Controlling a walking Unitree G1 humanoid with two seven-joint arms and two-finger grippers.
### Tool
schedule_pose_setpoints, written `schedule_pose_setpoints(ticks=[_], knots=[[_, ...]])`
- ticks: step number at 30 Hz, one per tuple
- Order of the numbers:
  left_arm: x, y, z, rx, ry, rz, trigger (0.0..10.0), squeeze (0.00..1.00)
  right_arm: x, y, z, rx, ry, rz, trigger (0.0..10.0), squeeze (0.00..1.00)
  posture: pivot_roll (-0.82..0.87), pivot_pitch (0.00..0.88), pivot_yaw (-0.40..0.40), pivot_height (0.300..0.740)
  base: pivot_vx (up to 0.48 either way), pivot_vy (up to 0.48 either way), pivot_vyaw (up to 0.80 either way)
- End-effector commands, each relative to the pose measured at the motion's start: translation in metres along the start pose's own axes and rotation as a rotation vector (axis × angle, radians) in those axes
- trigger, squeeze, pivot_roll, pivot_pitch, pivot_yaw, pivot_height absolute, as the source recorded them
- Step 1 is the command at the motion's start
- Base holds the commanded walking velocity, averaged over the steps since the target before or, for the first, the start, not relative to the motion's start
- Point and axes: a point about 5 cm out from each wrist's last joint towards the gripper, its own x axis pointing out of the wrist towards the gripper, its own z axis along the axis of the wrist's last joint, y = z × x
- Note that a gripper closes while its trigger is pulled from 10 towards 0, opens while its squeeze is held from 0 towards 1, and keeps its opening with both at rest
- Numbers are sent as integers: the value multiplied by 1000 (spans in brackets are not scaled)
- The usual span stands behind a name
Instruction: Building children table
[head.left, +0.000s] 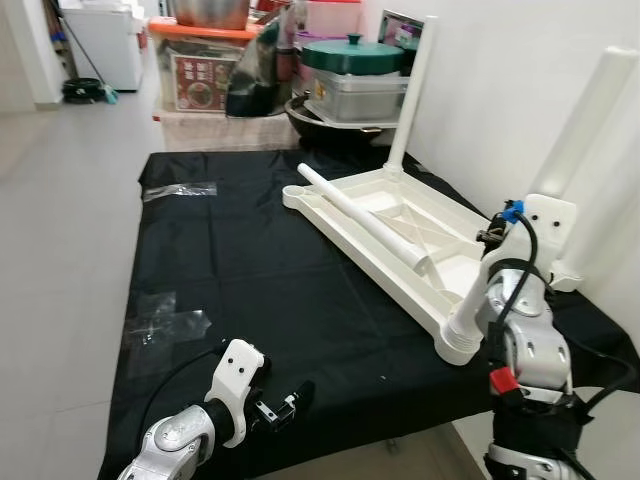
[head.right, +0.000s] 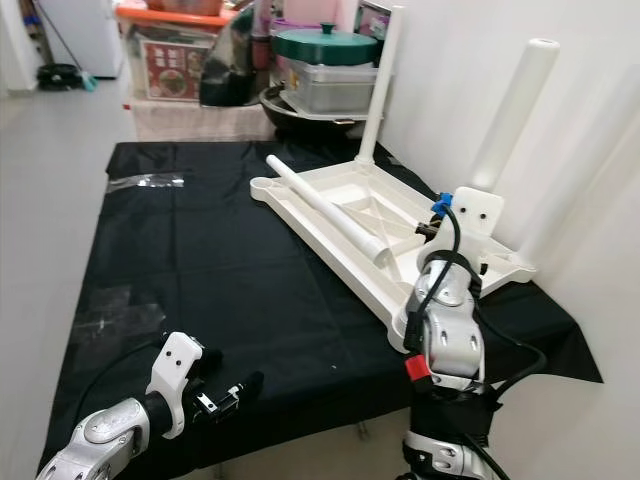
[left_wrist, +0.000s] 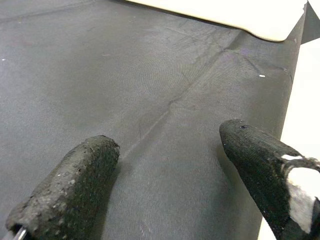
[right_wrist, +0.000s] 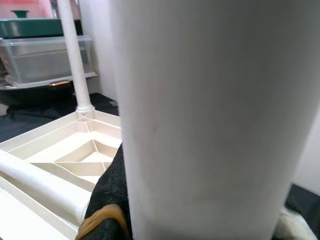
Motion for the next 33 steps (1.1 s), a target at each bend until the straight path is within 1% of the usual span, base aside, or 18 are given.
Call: schedule_pose_setpoints(ticks=[1, 5, 6, 7, 10, 11, 13, 14, 15, 16, 17, 18, 19, 20, 22, 26, 32, 33], knots=[[1, -2, -1, -3, 5, 2, 10000, 0, 1, -11, -40, -69, 185, -46, 10000, 0, -29, 0, -91, 740, 0, 0, 0], [1, -2, -1, -4, 5, 2, 10000, 0, 4, -12, -27, -70, 143, -56, 10000, 0, -32, 0, -90, 740, 0, 0, 0], [2, -2, -1, -4, 5, 1, 10000, 0, 5, -13, -26, -62, 140, -58, 10000, 353, -33, 0, -89, 740, 0, 0, 0], [2, -2, -1, -3, 4, 0, 10000, 0, 4, -13, -23, -56, 132, -62, 10000, 1000, -33, 0, -89, 740, 0, 0, 0], [3, -2, -1, -1, 3, -2, 10000, 0, 2, -9, -14, -61, 107, -23, 10000, 1000, -32, 0, -88, 740, 0, 0, 0], [3, -2, -1, 0, 3, -2, 10000, 0, 2, -3, -5, -71, 69, 81, 10000, 0, -28, 0, -86, 740, 0, 0, 0], [3, -2, -1, 0, 3, -2, 10000, 0, 1, 2, 0, -80, 44, 157, 10000, 0, -28, 0, -86, 740, 0, 0, 0], [2, -1, 0, 1, 3, -1, 10000, 0, 0, 9, 11, -86, -7, 319, 10000, 0, -23, 0, -86, 740, 0, 0, 0], [2, -1, 0, 1, 3, -1, 10000, 0, 0, 9, 11, -86, -7, 319, 10000, 0, -23, 0, -86, 740, 0, 0, 0], [1, -1, 0, 2, 3, -1, 10000, 0, -4, 16, 18, -101, -31, 509, 10000, 0, -23, 0, -86, 740, 0, 0, 0], [0, 0, 0, 2, 4, 1, 10000, 0, -13, 12, 23, -114, -37, 744, 10000, 0, -29, 0, -82, 740, 0, 0, 0], [0, 0, 0, 2, 4, 1, 10000, 0, -13, 12, 23, -114, -37, 744, 10000, 0, -29, 0, -82, 740, 0, 0, 0], [0, 2, -1, 4, 7, 3, 10000, 0, -15, -5, 30, -177, -64, 889, 10000, 0, -34, 0, -83, 740, 0, 0, 0], [0, 2, -1, 4, 7, 3, 10000, 0, -15, -5, 30, -177, -64, 889, 10000, 0, -34, 0, -83, 740, 0, 0, 0], [-1, 3, -2, 7, 9, 4, 10000, 0, -15, -28, 42, -275, -91, 1003, 10000, 0, -37, 0, -80, 740, 0, 0, 0], [2, 1, -1, 9, 6, 0, 10000, 0, -12, -42, 46, -352, -76, 1053, 10000, 0, -35, 0, -77, 740, 0, 0, 0], [1, 4, 0, 17, 8, -1, 10000, 0, 22, -59, 46, -356, -11, 893, 10000, 0, -26, 0, -71, 740, 0, 0, 0], [0, 6, 0, 18, 10, 4, 10000, 0, 32, -63, 45, -297, 18, 804, 0, 0, -26, 0, -72, 740, 0, 0, 0]])
